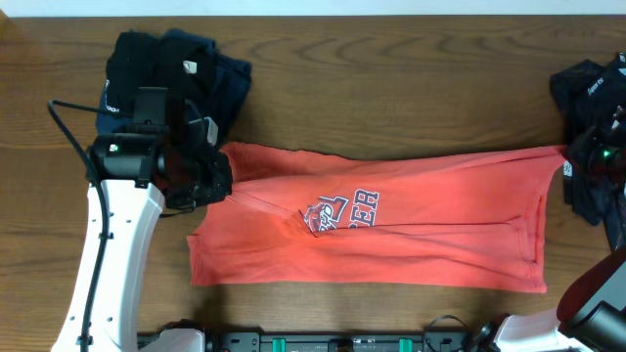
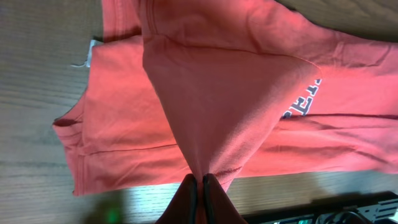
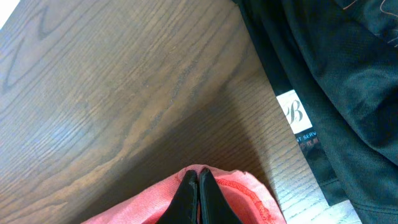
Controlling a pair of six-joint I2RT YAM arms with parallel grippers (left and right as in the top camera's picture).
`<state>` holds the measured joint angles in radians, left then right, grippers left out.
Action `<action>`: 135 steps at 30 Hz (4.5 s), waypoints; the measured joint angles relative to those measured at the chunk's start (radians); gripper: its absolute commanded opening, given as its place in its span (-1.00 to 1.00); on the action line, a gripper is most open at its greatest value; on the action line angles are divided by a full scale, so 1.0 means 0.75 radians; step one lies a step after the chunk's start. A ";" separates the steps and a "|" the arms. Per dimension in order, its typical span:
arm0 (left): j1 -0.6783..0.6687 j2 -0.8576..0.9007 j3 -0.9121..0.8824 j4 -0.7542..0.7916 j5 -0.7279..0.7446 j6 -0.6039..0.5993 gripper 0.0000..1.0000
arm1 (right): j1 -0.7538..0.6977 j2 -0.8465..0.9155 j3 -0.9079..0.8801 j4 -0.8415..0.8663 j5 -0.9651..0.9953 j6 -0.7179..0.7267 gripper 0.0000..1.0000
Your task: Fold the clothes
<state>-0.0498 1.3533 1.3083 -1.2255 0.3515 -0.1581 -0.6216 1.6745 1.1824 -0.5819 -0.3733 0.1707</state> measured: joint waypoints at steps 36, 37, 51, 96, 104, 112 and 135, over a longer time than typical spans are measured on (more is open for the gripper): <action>0.000 0.000 0.000 -0.072 -0.059 0.001 -0.87 | -0.007 0.000 0.000 -0.474 0.368 0.136 0.07; 0.000 0.000 0.000 -0.073 -0.059 0.001 -0.87 | -0.007 0.000 0.000 -0.471 0.374 0.141 0.08; 0.000 0.000 0.000 -0.153 -0.091 0.006 -0.10 | -0.007 0.000 0.000 -0.477 0.337 0.153 0.12; 0.000 0.000 -0.001 -0.072 -0.129 0.015 0.30 | -0.038 0.370 -0.031 -0.670 0.248 -0.243 -0.97; 0.000 0.000 -0.001 -0.074 -0.129 0.049 0.31 | -0.087 0.384 0.179 -0.788 0.254 -0.233 -0.98; 0.000 0.000 -0.001 -0.072 -0.129 0.065 0.31 | -0.108 0.264 0.382 -0.803 0.270 -0.214 -0.98; 0.000 0.000 -0.001 -0.069 -0.129 0.068 0.31 | 0.016 0.195 0.422 -0.919 0.167 -0.195 -0.97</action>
<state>-0.0498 1.3533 1.3079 -1.2770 0.2546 -0.1074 -0.6094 1.8206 1.4990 -1.2709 -0.2478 0.0242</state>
